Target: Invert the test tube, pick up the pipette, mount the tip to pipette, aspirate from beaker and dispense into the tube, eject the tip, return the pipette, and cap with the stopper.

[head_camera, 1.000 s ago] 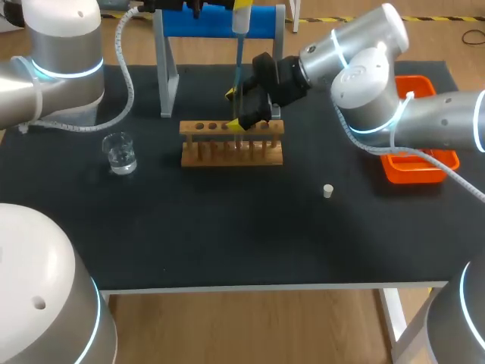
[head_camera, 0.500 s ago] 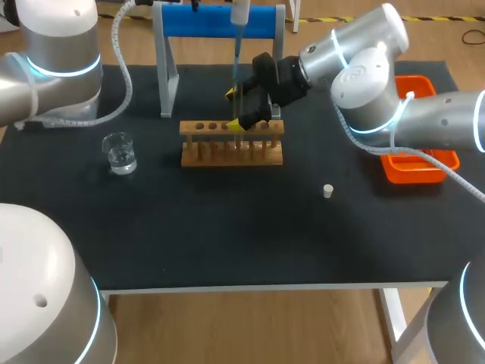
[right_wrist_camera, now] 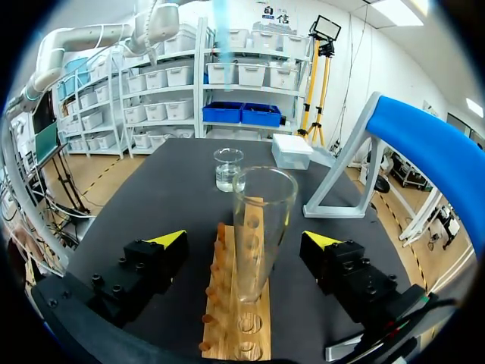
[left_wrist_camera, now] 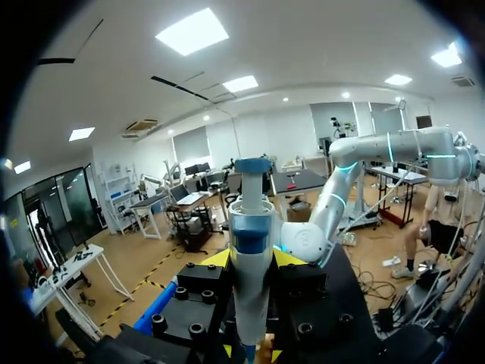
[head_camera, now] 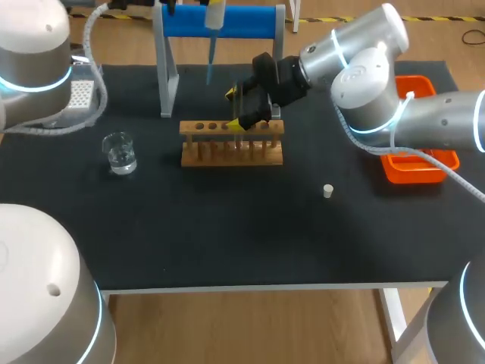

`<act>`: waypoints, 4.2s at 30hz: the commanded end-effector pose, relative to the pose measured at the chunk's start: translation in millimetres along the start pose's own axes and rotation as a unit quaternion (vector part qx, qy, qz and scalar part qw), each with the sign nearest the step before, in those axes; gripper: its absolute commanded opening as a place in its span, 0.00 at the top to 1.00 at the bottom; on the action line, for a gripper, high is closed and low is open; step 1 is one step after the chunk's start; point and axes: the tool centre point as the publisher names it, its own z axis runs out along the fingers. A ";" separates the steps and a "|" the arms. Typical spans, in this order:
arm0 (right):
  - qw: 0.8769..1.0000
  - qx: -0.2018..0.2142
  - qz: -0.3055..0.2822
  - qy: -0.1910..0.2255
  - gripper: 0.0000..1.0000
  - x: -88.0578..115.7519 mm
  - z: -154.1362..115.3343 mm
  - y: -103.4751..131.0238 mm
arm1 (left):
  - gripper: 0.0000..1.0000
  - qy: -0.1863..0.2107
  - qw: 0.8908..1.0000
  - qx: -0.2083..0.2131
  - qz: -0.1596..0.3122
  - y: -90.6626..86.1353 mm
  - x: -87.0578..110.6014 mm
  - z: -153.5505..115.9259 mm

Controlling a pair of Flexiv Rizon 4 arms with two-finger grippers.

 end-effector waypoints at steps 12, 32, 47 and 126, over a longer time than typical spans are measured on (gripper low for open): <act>1.000 0.001 0.000 0.001 0.00 -0.2 -0.6 0.2 | 1.00 -0.005 0.999 0.019 -0.042 42.3 81.3 -45.9; 1.000 0.001 0.000 0.001 0.00 -0.2 -0.6 0.2 | 1.00 0.088 0.994 0.048 -0.047 59.7 139.0 -5.6; 1.000 0.001 0.000 0.001 0.00 -0.2 -0.6 0.2 | 1.00 0.093 0.993 0.047 -0.047 66.1 144.4 2.1; 0.949 -0.313 -0.012 0.020 0.00 178.7 -111.0 129.8 | 1.00 0.092 0.994 0.047 -0.047 66.2 144.3 2.0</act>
